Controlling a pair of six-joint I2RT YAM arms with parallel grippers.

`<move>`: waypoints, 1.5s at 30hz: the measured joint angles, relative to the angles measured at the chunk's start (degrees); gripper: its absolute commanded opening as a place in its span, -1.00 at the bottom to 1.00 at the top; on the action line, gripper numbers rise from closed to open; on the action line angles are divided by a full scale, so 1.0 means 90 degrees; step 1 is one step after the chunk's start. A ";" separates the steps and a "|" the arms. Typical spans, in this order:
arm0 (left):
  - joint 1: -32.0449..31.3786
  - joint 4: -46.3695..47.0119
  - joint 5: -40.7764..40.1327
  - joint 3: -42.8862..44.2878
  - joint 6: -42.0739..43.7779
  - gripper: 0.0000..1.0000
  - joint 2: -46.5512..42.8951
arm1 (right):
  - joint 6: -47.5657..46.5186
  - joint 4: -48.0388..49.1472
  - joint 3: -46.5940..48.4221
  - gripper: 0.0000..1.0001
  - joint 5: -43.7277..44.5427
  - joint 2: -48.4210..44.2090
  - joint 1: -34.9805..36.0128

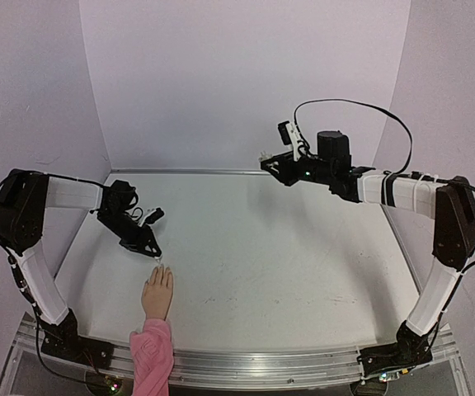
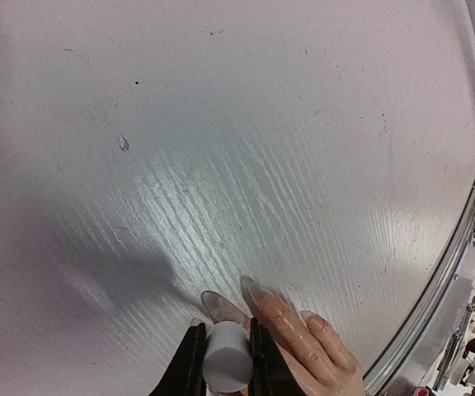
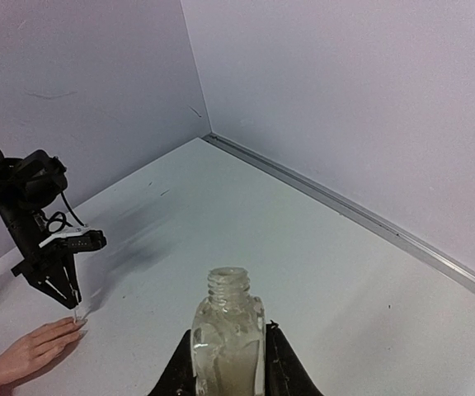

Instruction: Paint the nails

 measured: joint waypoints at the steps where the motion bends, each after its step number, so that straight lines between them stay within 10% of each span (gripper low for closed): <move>1: -0.0002 0.0005 0.0015 0.0005 0.0000 -1.00 0.0022 | 0.0000 0.0012 0.0000 -1.00 0.0000 0.0000 0.0000; 45: -0.0012 0.0034 -0.0075 0.0194 -0.0066 -1.00 -0.0163 | 0.0000 0.0017 0.0000 -1.00 -0.0002 0.0000 0.0000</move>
